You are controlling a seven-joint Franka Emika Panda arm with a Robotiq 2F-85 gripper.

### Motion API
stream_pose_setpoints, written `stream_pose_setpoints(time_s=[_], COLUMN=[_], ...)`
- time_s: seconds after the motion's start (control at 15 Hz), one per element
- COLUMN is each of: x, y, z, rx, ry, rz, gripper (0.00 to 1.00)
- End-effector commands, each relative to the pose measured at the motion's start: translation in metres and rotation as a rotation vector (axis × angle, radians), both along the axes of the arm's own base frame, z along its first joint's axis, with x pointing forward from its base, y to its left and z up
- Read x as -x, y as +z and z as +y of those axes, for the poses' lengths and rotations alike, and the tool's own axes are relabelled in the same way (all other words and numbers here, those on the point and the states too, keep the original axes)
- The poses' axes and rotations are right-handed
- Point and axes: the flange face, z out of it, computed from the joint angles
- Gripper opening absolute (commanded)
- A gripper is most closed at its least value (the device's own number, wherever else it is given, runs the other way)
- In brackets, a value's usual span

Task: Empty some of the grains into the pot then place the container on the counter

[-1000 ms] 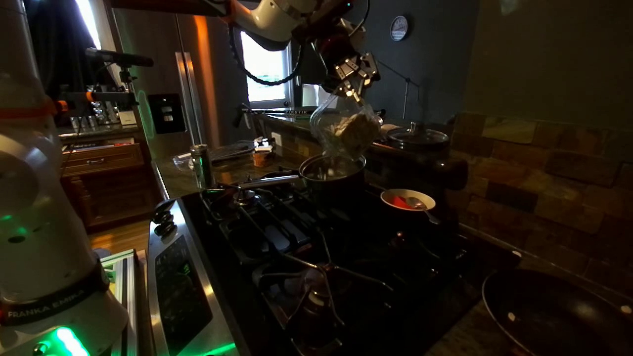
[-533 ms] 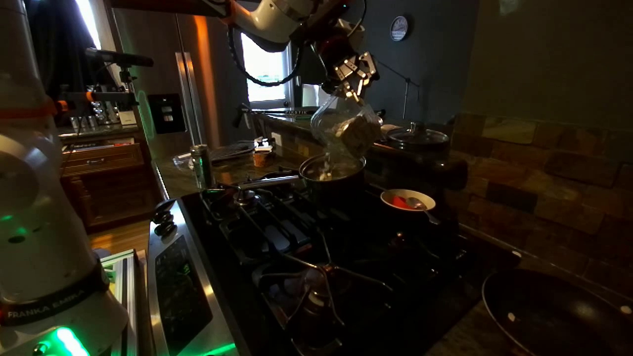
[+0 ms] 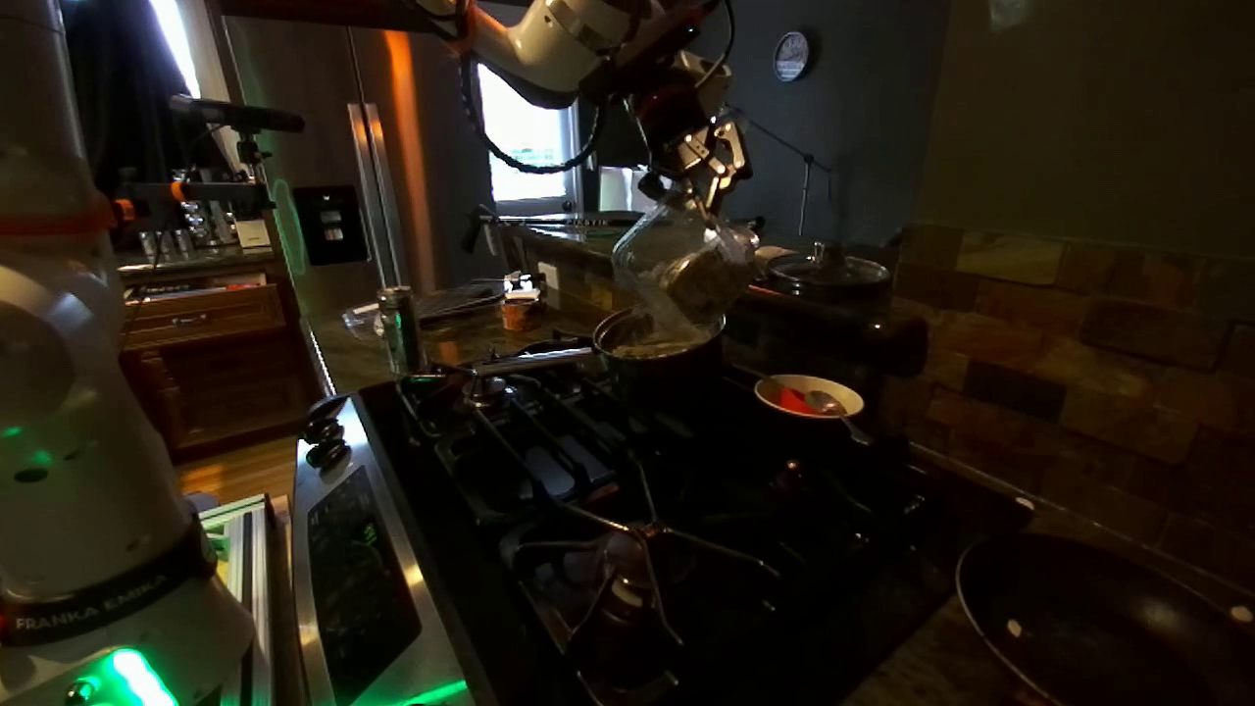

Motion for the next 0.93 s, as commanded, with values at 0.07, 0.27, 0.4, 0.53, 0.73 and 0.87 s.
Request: stream_pose_setpoints(time_s=[0.07, 0.27, 0.4, 0.53, 0.73, 0.87], x=[-0.016, -0.024, -0.028, -0.031, -0.034, -0.032], y=[-0.012, -0.013, -0.012, -0.01, -0.011, -0.007], z=[-0.026, -0.047, -0.062, -0.072, -0.081, -0.078], rx=[-0.19, -0.319, -0.401, -0.493, -0.625, -0.713], ry=[-0.046, -0.051, -0.045, -0.018, 0.036, 0.069], rz=[0.096, 0.141, 0.18, 0.225, 0.277, 0.314], gripper=[0.01, 0.01, 0.01, 0.01, 0.01, 0.01])
